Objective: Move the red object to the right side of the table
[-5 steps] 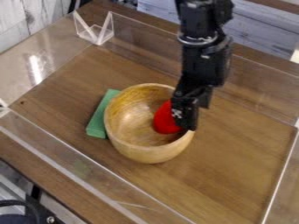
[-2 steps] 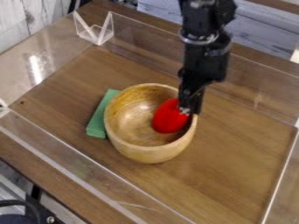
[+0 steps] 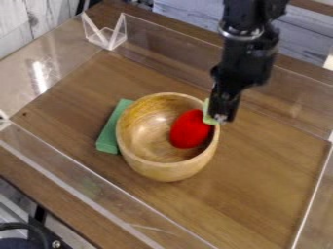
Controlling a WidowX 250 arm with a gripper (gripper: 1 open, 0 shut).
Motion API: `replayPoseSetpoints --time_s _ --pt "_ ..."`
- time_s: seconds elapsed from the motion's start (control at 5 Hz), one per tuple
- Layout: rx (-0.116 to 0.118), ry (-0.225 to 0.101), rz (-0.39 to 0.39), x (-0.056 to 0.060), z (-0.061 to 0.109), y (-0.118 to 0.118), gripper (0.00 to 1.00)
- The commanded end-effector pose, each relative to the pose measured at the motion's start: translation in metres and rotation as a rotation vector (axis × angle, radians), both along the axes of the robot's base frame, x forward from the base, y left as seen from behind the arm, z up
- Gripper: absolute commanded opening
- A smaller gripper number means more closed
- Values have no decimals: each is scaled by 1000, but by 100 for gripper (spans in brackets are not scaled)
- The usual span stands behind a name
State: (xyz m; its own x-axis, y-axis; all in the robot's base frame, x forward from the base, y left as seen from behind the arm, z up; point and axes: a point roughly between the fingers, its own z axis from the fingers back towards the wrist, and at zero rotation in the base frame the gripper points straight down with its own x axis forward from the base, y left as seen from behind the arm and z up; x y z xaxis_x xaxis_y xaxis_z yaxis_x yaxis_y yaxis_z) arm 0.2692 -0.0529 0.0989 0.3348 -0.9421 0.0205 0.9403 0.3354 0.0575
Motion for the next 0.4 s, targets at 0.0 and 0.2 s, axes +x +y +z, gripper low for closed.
replayPoseSetpoints --time_s 0.0,0.2 --pt "-6 -59 33 -6 10 10 100" --pt "-8 -62 67 -9 11 17 100"
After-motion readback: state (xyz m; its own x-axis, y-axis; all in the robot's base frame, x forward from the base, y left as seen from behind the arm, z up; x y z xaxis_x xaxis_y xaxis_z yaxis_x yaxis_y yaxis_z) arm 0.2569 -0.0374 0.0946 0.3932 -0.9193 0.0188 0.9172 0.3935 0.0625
